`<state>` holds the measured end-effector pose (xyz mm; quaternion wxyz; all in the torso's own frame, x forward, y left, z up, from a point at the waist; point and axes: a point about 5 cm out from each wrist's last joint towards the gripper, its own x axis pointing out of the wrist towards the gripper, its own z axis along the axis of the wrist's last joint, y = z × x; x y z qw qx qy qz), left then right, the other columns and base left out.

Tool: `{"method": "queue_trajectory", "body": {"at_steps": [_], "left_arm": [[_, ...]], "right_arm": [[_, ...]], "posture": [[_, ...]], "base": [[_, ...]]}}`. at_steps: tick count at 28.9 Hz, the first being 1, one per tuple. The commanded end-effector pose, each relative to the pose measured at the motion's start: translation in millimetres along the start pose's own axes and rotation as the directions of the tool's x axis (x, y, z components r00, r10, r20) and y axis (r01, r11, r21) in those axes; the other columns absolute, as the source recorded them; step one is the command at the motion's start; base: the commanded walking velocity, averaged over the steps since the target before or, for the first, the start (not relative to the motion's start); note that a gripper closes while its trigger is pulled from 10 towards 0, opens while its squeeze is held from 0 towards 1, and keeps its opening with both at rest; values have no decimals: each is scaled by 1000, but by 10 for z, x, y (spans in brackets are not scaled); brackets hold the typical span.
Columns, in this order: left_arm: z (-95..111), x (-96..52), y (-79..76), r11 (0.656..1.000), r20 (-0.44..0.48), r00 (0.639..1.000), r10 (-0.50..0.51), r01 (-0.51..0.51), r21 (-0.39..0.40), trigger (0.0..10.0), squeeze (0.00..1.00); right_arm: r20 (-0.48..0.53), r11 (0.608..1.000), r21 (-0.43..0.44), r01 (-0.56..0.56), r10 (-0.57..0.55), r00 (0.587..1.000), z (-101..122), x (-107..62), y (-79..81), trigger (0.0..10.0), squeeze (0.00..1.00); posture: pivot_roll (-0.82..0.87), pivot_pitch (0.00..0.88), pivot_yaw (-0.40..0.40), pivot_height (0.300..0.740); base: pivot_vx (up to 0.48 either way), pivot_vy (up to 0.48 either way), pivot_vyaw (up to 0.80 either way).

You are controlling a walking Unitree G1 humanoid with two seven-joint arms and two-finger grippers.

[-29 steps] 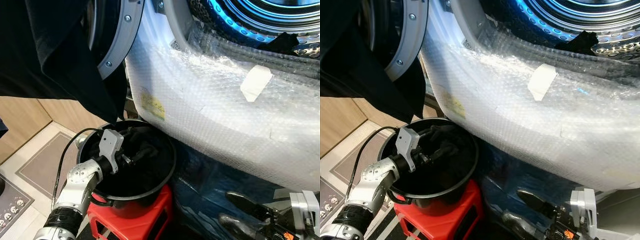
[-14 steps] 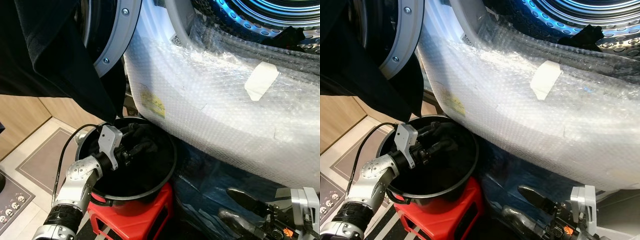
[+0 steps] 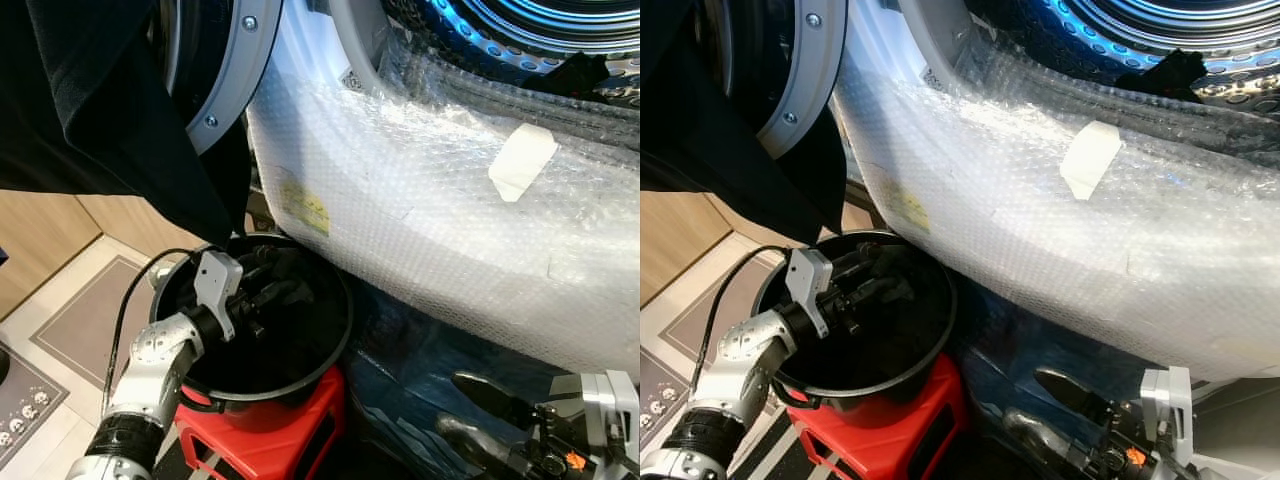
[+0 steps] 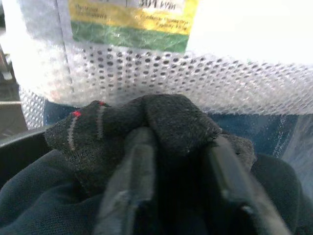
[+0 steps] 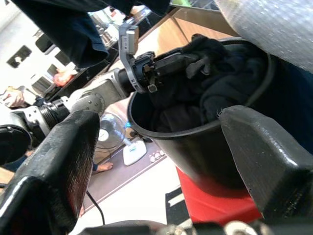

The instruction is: Clothes washing

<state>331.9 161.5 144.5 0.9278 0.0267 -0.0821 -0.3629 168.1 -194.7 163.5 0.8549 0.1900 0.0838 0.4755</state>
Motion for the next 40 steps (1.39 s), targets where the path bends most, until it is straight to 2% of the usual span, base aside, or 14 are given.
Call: {"method": "queue_trajectory", "body": {"at_steps": [1,10,19,23,25,26,27,29,33,36,40], "left_arm": [[-31,-49,-9,1000,-10,1000,5,-5,-4,0,0],[-31,-161,-24,998,5,998,57,-57,0,0,0],[6,-217,-146,996,34,996,85,-85,3,0,0],[82,-234,-226,996,63,994,84,-87,37,0,0],[155,-236,-238,987,90,987,130,-137,85,0,0],[181,-225,-250,984,97,985,140,-149,97,2941,0],[214,-212,-266,979,105,984,145,-158,129,10000,0],[267,-191,-279,964,120,981,154,-176,198,10000,0],[384,-154,-317,944,162,974,156,-196,267,10000,0],[485,-92,-412,935,181,978,107,-161,316,10000,0],[537,-13,-524,952,205,975,81,-137,274,10000,0]], "right_arm": [[-16,1000,24,-15,16,1000,-26,-1,-3,10000,0],[-29,998,20,-54,55,998,10,84,-105,10000,0],[-40,997,22,-80,81,996,16,113,-169,10000,0],[-36,995,23,-98,99,994,7,174,-184,10000,0],[-35,994,15,-107,107,994,1,210,-211,10000,0],[-31,994,11,-108,109,994,7,221,-228,10000,0],[-24,994,5,-108,108,994,16,230,-248,10000,0],[-14,994,-1,-107,107,994,23,249,-273,10000,0],[-1,994,-9,-110,110,994,19,295,-299,10000,0],[14,992,-18,-121,122,992,18,363,-315,10000,0],[26,992,-31,-122,123,992,16,406,-357,10000,0]], "posture": [[-219,258,-32,740],[-177,227,-54,740],[-147,221,-49,740],[-137,214,-44,740],[-132,201,-35,740],[-129,191,-29,740],[-126,186,-26,740],[-118,173,-18,740],[-106,154,-8,740],[-100,142,0,740],[-92,123,14,740]], "base": [[0,0,0],[0,0,0],[0,0,0],[0,0,0],[0,0,0],[0,0,0],[0,0,0],[0,0,0],[0,0,0],[0,0,0],[0,0,0]]}}
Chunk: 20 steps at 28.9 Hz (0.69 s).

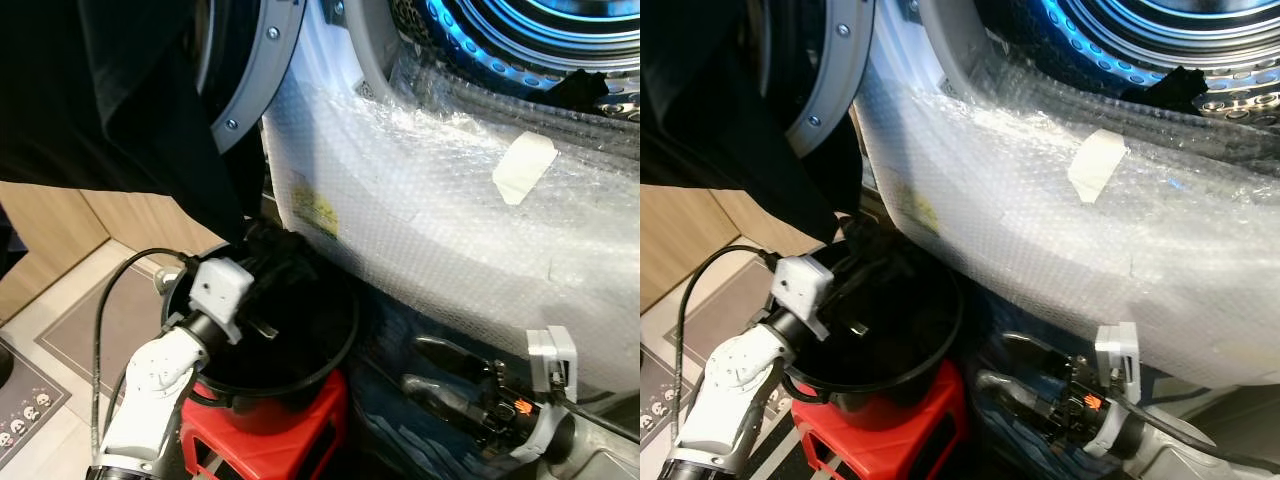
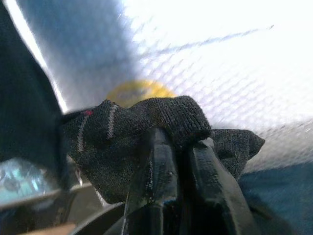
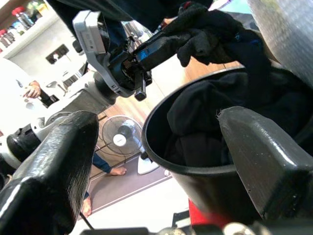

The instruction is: Clothes washing

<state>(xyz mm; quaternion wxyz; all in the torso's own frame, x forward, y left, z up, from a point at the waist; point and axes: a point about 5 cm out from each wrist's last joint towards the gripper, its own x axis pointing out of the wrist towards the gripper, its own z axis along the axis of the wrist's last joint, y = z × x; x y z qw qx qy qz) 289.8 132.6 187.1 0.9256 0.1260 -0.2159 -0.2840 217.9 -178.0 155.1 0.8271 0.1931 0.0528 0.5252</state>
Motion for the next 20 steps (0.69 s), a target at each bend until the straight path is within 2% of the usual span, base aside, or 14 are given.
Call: {"method": "queue_trajectory", "body": {"at_steps": [1,5,7,11,14,16,20], "left_arm": [[73,52,-87,999,30,999,-30,30,-11,10000,0],[118,113,-172,997,57,997,-48,51,-50,10000,0],[172,206,-257,993,91,994,-60,68,-94,10000,0],[231,292,-322,987,123,990,-67,84,-139,10000,0],[262,355,-367,978,146,988,-58,85,-189,10000,0],[284,400,-397,967,161,986,-48,86,-240,10000,0],[306,458,-447,957,174,983,-57,104,-270,10000,0]], "right_arm": [[-3,1000,-11,3,-3,1000,-29,4,-22,10000,0],[1,999,-36,19,-19,1000,-25,18,-57,10000,0],[31,993,-84,79,-77,997,2,48,-128,10000,0],[88,964,-173,200,-187,978,46,99,-246,10000,0],[133,949,-186,255,-233,963,71,141,-289,10000,0],[190,924,-218,316,-277,942,111,171,-322,10000,0],[271,899,-224,377,-314,910,163,209,-358,10000,0]], "posture": [[-92,120,16,740],[-94,105,26,740],[-99,85,36,740],[-104,70,43,740],[-112,54,51,740],[-118,45,56,740],[-127,35,60,740]], "base": [[0,0,0],[0,0,0],[0,0,0],[0,0,0],[0,0,0],[0,0,0],[0,0,0]]}}
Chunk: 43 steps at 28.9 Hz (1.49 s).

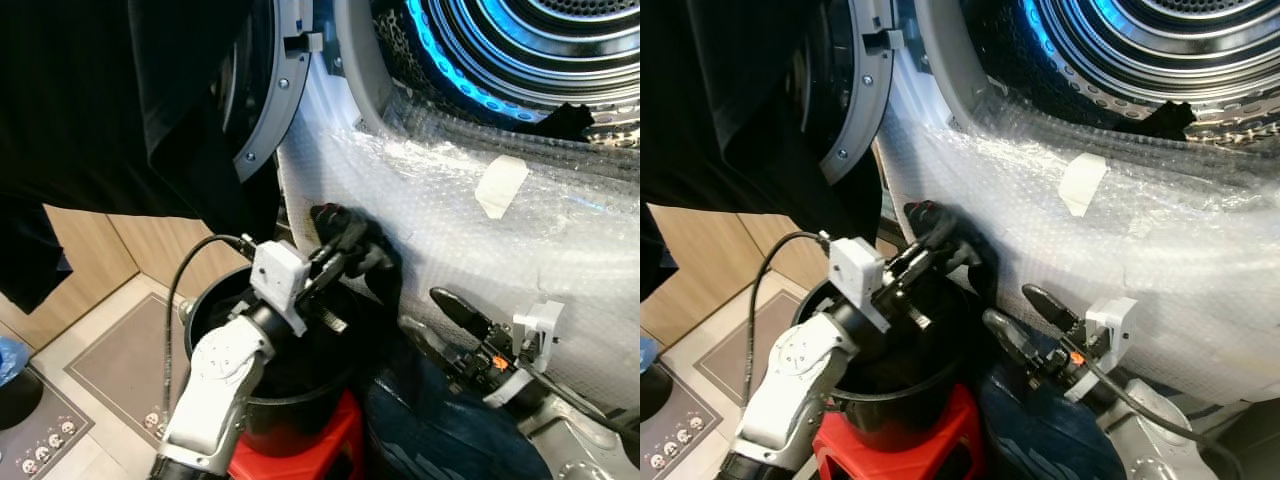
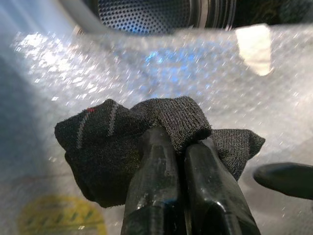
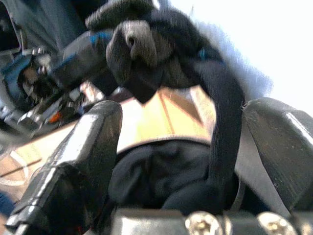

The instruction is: Clothes washing

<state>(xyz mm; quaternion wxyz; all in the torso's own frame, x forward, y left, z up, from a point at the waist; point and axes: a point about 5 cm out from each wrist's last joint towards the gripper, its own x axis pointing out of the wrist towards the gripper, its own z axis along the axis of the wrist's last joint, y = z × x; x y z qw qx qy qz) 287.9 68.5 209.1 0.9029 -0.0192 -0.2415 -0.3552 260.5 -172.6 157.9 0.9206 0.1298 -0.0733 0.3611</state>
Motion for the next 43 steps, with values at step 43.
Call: {"method": "queue_trajectory", "body": {"at_steps": [43], "left_arm": [[-32,171,-596,728,3,995,-97,73,-682,10000,0]], "right_arm": [[117,975,-214,54,-30,993,-36,134,121,8196,0]], "posture": [[-124,32,56,740]], "base": [[0,0,0]]}}
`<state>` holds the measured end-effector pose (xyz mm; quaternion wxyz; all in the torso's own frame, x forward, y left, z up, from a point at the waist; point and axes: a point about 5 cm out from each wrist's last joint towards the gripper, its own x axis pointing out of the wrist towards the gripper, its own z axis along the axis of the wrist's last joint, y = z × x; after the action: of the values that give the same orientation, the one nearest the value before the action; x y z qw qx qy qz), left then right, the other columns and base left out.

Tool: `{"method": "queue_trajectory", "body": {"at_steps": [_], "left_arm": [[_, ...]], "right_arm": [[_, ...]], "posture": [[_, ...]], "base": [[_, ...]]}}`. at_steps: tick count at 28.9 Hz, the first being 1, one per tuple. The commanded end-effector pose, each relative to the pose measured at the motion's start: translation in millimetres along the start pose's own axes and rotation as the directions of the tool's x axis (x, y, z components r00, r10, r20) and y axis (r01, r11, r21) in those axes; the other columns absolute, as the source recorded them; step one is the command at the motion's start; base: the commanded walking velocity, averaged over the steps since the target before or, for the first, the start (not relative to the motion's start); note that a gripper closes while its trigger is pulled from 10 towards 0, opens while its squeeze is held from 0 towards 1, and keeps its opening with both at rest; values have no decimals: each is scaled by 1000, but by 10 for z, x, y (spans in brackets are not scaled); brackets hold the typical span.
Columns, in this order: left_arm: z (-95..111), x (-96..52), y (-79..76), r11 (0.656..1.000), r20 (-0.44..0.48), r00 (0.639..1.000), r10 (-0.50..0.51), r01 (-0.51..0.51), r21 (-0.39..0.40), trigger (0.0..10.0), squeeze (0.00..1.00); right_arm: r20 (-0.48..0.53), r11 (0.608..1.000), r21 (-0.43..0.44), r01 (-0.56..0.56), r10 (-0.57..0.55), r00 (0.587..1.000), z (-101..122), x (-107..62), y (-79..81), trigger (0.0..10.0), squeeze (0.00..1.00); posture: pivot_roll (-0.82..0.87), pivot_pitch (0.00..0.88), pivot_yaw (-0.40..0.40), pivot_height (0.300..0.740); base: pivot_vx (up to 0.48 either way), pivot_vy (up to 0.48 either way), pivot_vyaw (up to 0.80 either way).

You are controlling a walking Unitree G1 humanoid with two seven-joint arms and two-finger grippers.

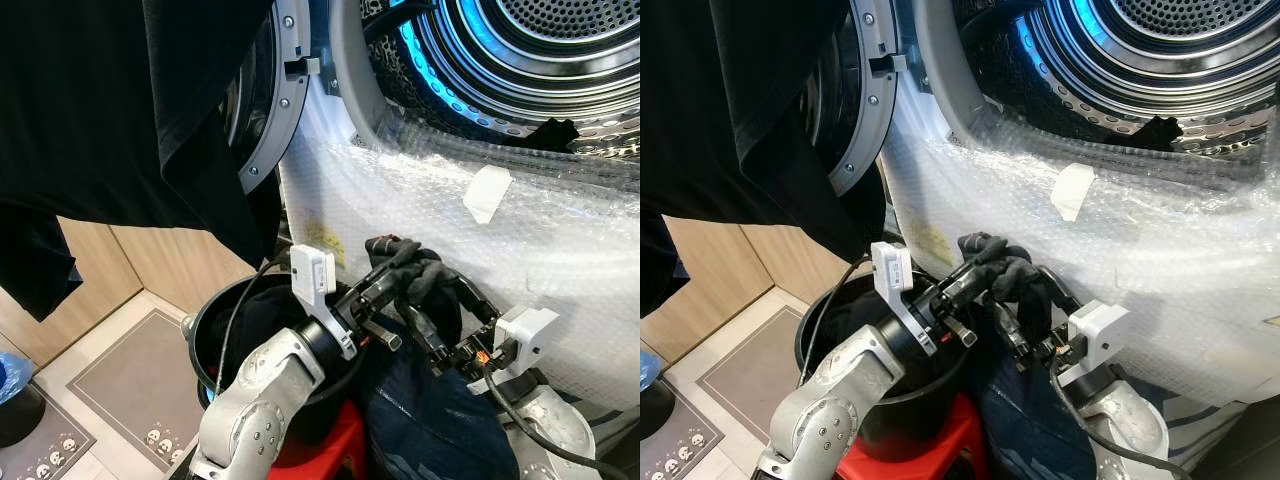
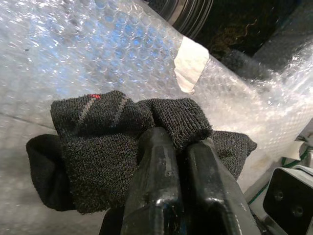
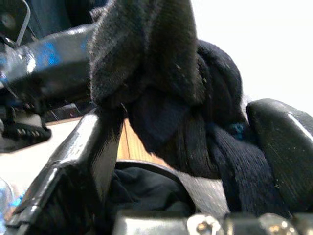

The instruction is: Clothes washing

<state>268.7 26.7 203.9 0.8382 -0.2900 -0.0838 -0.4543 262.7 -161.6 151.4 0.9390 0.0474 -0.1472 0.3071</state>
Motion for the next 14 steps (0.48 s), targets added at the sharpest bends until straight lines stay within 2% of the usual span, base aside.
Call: {"method": "queue_trajectory", "body": {"at_steps": [1,2,3,4,5,6,7,14], "left_arm": [[-75,73,-127,996,32,999,-17,19,-88,10000,0],[-78,82,-126,996,30,999,-17,20,-90,10000,0],[-82,99,-126,996,27,999,-19,22,-90,10000,0],[-83,108,-127,995,27,999,-21,23,-92,10000,0],[-83,118,-131,995,28,999,-24,27,-96,10000,0],[-82,126,-135,995,28,999,-27,29,-99,10000,0],[-85,142,-146,994,26,999,-34,36,-101,10000,0],[-109,227,-184,991,10,997,-74,75,-115,10000,0]], "right_arm": [[32,999,-1,-39,39,999,75,70,66,8196,0],[32,999,3,-43,43,999,79,80,72,6078,0],[35,999,3,-51,50,998,86,93,81,4471,0],[36,998,4,-56,55,998,88,98,86,4471,0],[33,998,3,-61,61,998,88,102,94,549,0],[31,998,2,-65,65,997,88,105,100,549,0],[29,997,4,-75,75,997,86,106,110,0,0],[-13,992,36,-119,119,993,73,89,136,0,0]], "posture": [[-124,32,56,740],[-125,35,56,740],[-125,35,56,740],[-125,35,56,740],[-126,40,55,740],[-126,40,55,740],[-126,45,55,740],[-127,58,60,740]], "base": [[0,0,0],[0,0,0],[0,0,0],[0,0,0],[0,0,0],[0,0,0],[0,0,0],[0,0,0]]}}
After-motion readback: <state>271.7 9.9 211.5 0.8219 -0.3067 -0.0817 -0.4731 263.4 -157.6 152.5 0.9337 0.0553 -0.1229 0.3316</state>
